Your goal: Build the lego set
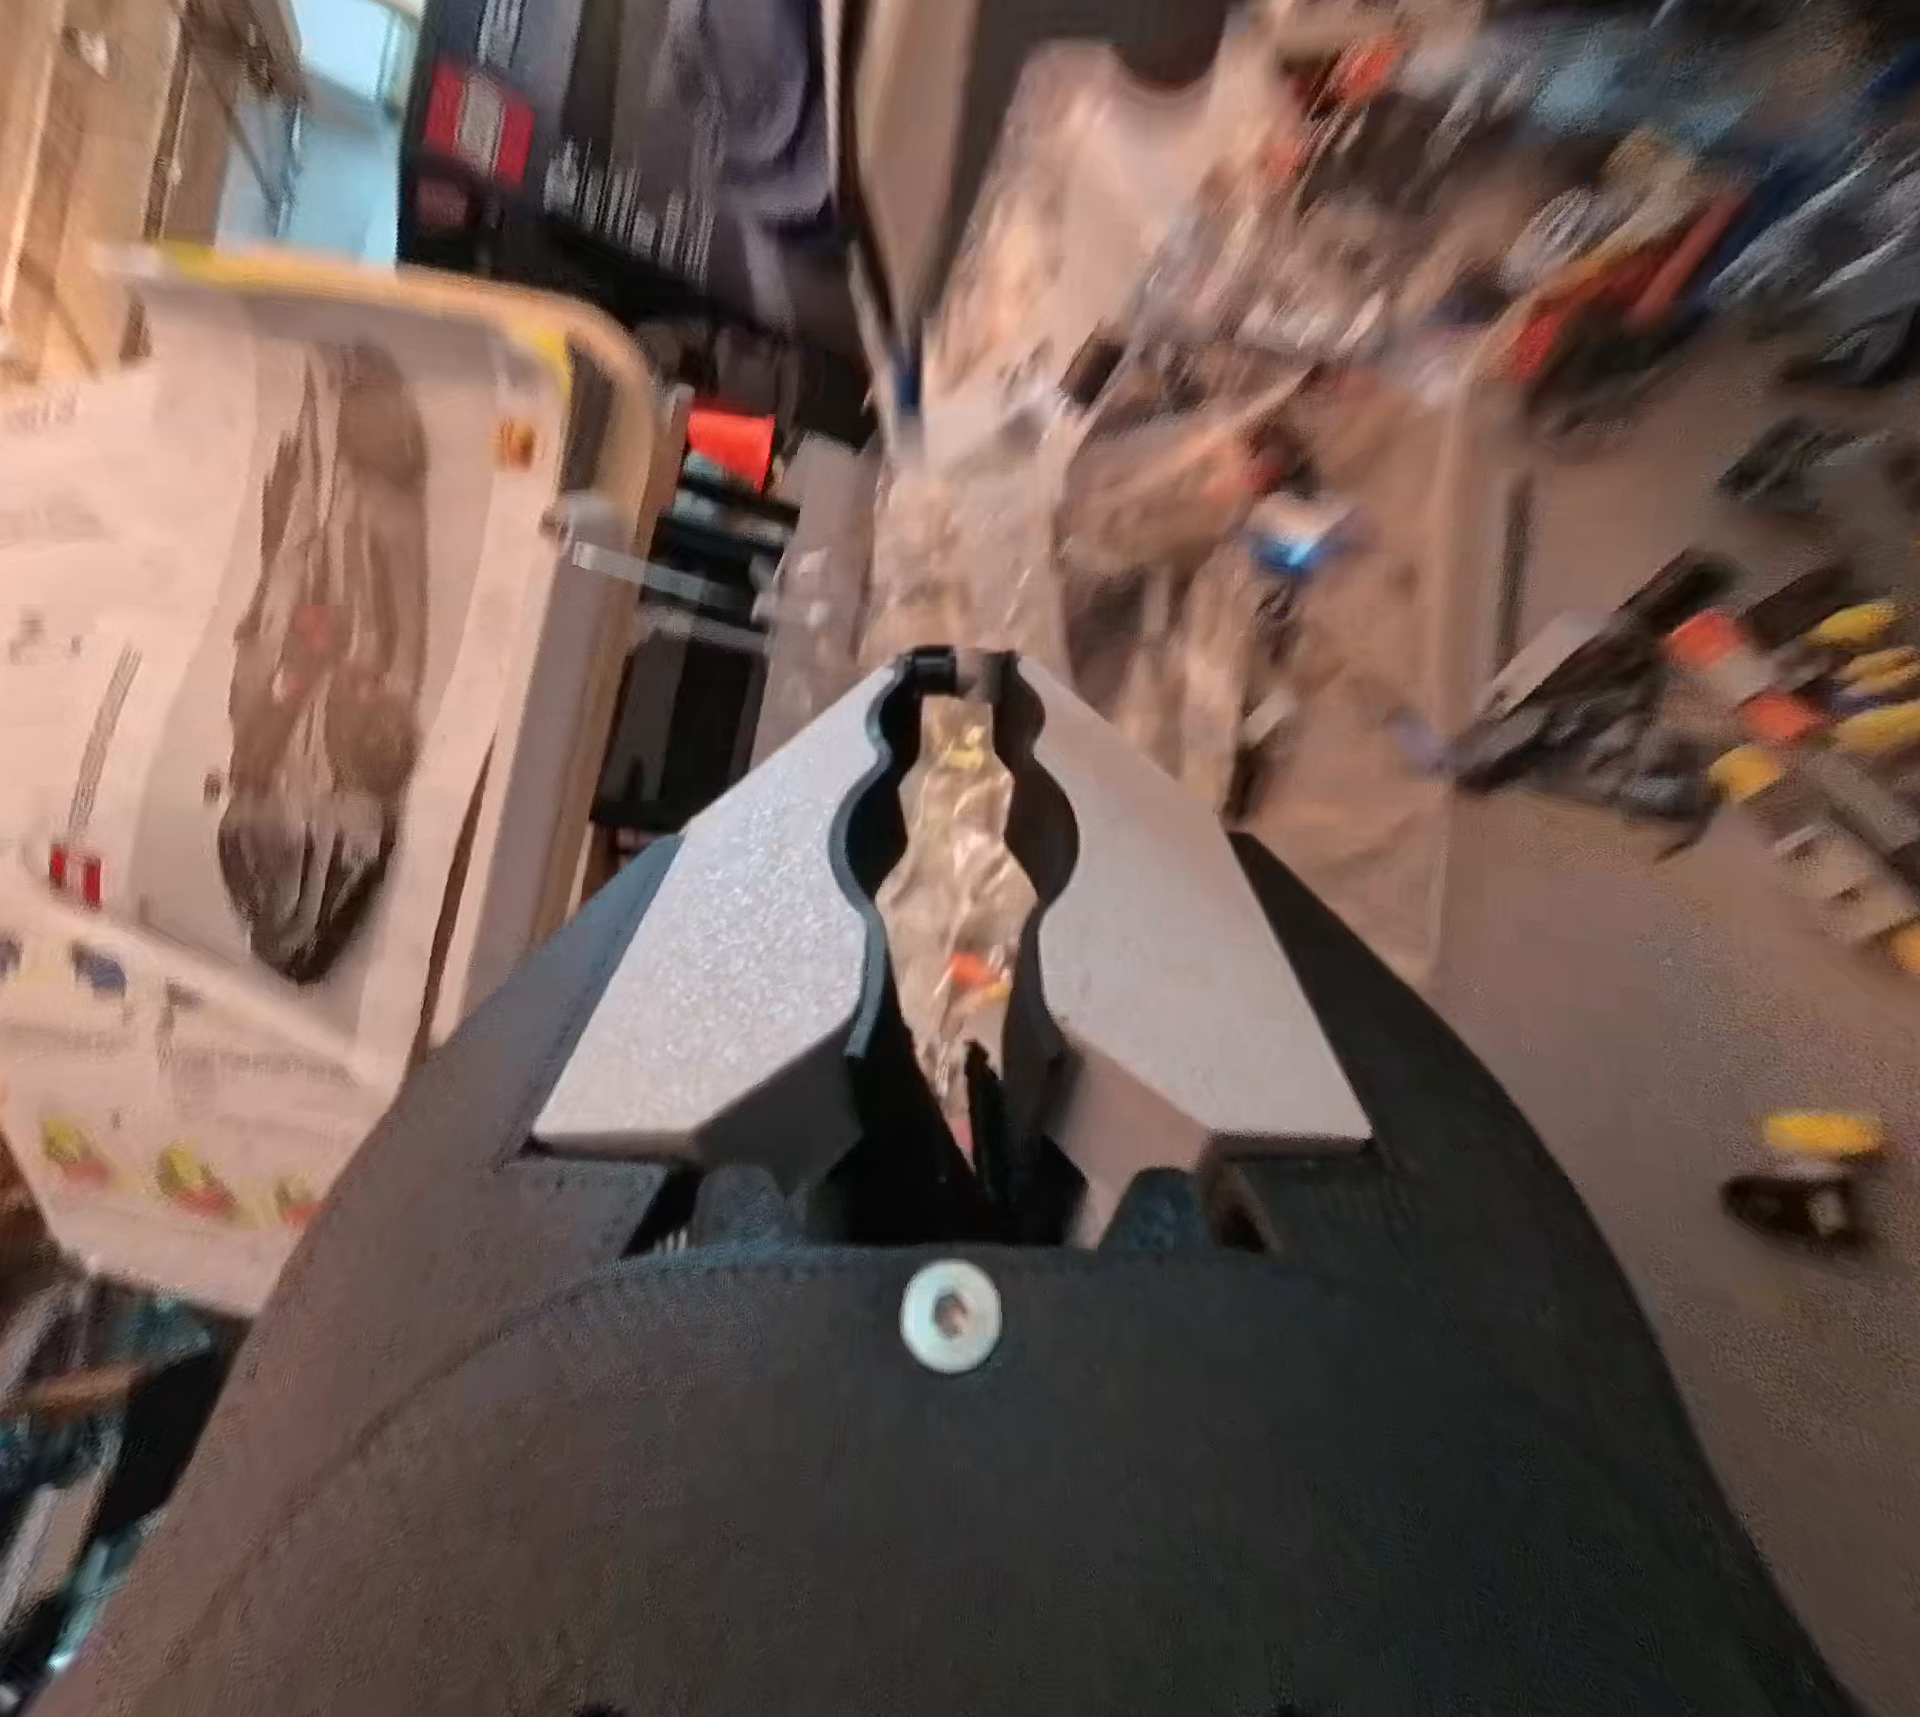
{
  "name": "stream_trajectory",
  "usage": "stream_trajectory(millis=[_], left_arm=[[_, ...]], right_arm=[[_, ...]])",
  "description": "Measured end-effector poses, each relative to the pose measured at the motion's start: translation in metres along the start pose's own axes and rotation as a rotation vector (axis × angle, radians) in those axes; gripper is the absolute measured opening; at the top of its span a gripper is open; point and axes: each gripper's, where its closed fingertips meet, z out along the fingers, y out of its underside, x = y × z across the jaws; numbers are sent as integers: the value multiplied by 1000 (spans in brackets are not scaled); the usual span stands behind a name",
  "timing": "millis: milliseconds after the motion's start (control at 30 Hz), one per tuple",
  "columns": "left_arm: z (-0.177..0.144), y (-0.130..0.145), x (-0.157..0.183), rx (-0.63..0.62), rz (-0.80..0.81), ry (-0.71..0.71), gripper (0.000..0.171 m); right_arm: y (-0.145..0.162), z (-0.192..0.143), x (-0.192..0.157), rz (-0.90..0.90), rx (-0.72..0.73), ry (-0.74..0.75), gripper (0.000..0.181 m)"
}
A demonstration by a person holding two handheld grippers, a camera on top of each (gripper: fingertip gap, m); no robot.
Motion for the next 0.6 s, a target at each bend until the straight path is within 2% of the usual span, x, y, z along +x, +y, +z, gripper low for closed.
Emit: stream_trajectory(millis=[33,67,100,167,267,333,433,600], left_arm=[[-5,12,-10,20,-89,-8,13],[-11,10,-20,72,-161,-14,13],[-15,1,-23,96,-147,-20,13],[-9,-11,-6,109,-113,25,14],[-5,-5,5,106,-110,89,14],[-4,1,5,83,-116,99,14],[-2,-2,21,100,-150,202,14],[-1,-6,31,134,-150,250,14]], right_arm=[[-16,-23,11,61,106,6,1],[-19,-33,14,58,124,11,1],[-11,-29,11,27,69,13,1],[2,-9,-3,-1,-7,-39,1],[26,3,-10,-24,-138,-81,2],[34,8,-15,-22,-172,-106,2],[53,10,-18,-14,-272,-134,2],[97,6,-25,-37,-506,-179,3]])
